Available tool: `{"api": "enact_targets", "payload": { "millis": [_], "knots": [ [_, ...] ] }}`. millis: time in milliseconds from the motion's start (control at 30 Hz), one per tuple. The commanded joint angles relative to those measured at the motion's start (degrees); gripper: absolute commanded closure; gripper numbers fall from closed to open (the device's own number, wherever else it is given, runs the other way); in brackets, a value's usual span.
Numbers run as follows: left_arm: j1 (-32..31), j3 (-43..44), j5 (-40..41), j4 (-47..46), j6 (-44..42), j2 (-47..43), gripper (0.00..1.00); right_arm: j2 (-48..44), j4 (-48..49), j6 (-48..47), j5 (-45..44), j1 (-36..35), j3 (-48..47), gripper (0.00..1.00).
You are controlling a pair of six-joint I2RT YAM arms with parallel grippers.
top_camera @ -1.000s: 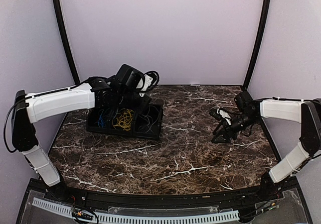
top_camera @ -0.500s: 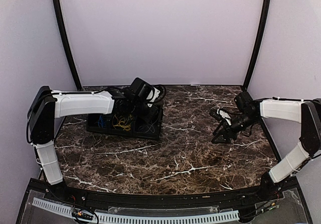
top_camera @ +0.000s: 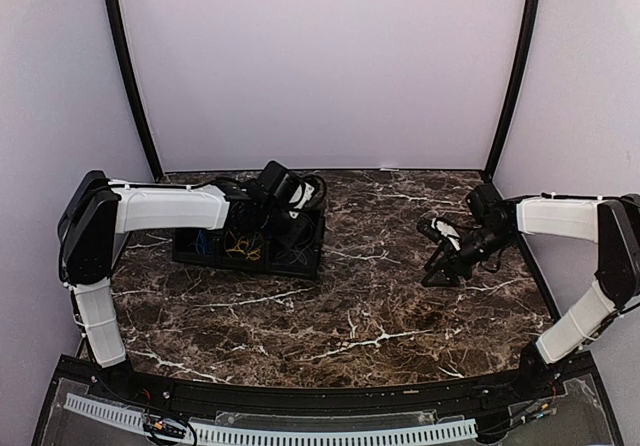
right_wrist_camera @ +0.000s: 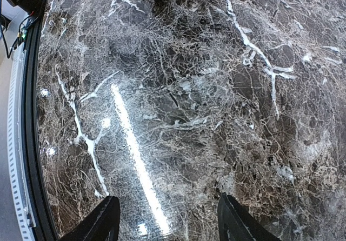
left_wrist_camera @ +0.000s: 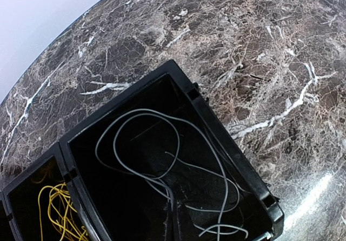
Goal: Untangle the cables
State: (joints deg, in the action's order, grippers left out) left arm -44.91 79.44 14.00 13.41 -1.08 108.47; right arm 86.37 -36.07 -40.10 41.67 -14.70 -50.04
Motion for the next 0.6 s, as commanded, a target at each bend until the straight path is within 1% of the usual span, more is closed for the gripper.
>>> {"api": "enact_targets", "payload": {
  "millis": [0,167,300,400,467,500,533,567],
  "knots": [
    [1.1,-1.0,2.0,-4.7,-1.3,0.5,1.00,0.2,-0.6,-0.5,-0.2,-0.5,-1.6,0.36],
    [1.5,-1.4,1.8,-9.5,-0.9,2.1,1.00,-0.7,-0.3,-0.2,-0.3,-0.5,-1.4,0.36],
    [1.5,-1.5,-1.5,-7.1,2.3,1.6,1.00,-1.0,-0.1,-0.1,-0.5,-0.5,-1.4,0.36],
    [1.5,-3.8,-2.7,-6.2,4.6,-0.6,0.98,-1.2,0.1,0.2,-0.6,-0.5,-1.5,0.36],
    [1.5,-5.9,-3.6,-6.9,5.1,-2.4,0.94,-1.2,0.2,0.2,-0.6,-0.5,-1.5,0.36],
    [1.5,-6.3,-3.7,-7.0,5.4,-2.9,0.87,-1.2,0.2,0.4,-0.6,-0.5,-1.5,0.36],
    [1.5,-7.0,-3.4,-6.9,5.6,-3.8,0.83,-1.2,0.2,0.4,-0.6,-0.5,-1.5,0.36],
    [1.5,-7.1,-3.1,-6.7,5.9,-4.5,0.77,-1.2,0.2,0.4,-0.6,-0.5,-1.6,0.36]
  ]
}}
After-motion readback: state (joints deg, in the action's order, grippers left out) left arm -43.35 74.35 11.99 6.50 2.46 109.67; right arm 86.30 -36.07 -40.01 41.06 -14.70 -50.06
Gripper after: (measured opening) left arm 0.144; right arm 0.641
